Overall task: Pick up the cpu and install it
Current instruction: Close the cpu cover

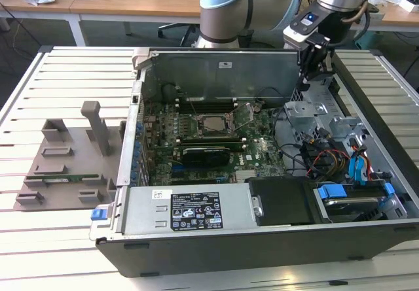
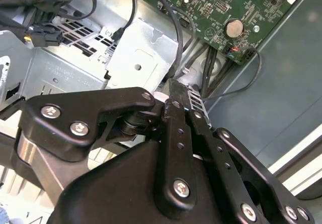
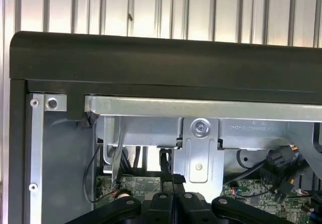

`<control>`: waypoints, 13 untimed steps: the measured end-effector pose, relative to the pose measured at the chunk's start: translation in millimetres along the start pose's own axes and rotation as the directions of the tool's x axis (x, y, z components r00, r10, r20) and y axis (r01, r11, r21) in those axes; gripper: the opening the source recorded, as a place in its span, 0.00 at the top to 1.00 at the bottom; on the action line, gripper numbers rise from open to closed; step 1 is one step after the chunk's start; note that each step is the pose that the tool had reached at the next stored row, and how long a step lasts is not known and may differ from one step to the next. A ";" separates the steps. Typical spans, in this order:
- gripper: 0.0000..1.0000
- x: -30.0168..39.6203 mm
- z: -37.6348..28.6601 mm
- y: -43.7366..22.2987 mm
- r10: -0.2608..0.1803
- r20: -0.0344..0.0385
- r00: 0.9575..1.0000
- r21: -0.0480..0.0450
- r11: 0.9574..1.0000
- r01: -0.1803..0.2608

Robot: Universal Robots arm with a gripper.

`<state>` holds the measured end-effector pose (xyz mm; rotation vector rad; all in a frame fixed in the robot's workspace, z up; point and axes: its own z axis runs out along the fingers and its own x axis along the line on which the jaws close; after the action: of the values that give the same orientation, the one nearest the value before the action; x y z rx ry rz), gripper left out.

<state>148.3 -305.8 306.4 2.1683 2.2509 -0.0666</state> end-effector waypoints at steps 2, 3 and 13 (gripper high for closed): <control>0.89 0.1 3.1 0.0 0.000 0.000 1.000 0.000 1.000 0.000; 0.89 0.2 3.4 -1.1 0.000 0.000 1.000 0.000 1.000 0.000; 0.89 3.2 27.1 -55.6 0.000 0.000 1.000 0.000 1.000 0.000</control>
<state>92.1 -305.8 280.3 2.1683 2.2510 -0.0665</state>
